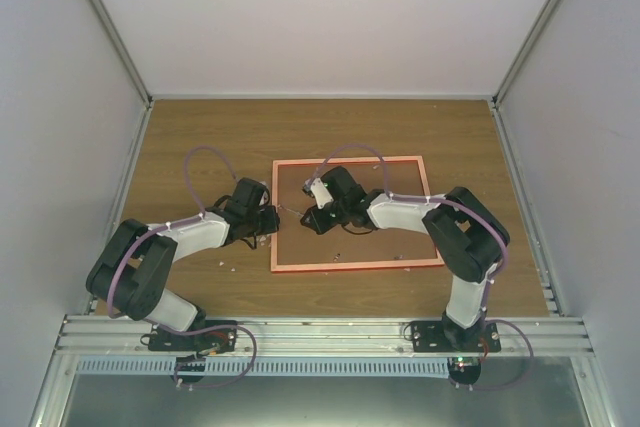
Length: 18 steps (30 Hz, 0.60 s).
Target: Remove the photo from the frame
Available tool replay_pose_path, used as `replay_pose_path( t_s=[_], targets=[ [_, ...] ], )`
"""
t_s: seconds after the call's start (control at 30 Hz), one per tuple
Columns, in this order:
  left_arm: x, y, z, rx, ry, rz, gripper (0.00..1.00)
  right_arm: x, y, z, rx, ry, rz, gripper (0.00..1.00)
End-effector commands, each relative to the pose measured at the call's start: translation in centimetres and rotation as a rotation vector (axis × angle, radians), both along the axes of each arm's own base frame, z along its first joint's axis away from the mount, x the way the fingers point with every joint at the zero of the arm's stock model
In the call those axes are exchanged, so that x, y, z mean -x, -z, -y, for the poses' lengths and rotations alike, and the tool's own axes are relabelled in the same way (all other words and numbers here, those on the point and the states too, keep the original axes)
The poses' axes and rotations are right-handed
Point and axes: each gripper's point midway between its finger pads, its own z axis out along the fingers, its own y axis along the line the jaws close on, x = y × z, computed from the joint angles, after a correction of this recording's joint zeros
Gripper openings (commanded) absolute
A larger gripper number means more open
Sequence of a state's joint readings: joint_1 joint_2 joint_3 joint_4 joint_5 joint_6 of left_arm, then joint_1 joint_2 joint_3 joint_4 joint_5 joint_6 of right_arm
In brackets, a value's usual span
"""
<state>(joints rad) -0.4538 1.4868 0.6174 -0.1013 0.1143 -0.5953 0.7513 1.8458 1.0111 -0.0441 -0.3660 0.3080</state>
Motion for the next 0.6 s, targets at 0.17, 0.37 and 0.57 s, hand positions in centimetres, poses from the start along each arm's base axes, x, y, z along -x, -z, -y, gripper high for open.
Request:
replay_pose_path(
  t_s=[0.17, 0.37, 0.57],
  targets=[
    [4.6, 3.2, -0.8, -0.050, 0.043, -0.175, 0.16, 0.5, -0.6, 0.0, -0.012, -0.022, 0.011, 0.01],
    [4.7, 3.4, -0.8, -0.050, 0.042, -0.181, 0.16, 0.5, -1.1, 0.3, -0.020, -0.003, 0.025, 0.01],
    [4.6, 3.4, -0.6, -0.045, 0.046, -0.182, 0.16, 1.6, -1.0, -0.3, -0.026, -0.051, 0.021, 0.01]
  ],
)
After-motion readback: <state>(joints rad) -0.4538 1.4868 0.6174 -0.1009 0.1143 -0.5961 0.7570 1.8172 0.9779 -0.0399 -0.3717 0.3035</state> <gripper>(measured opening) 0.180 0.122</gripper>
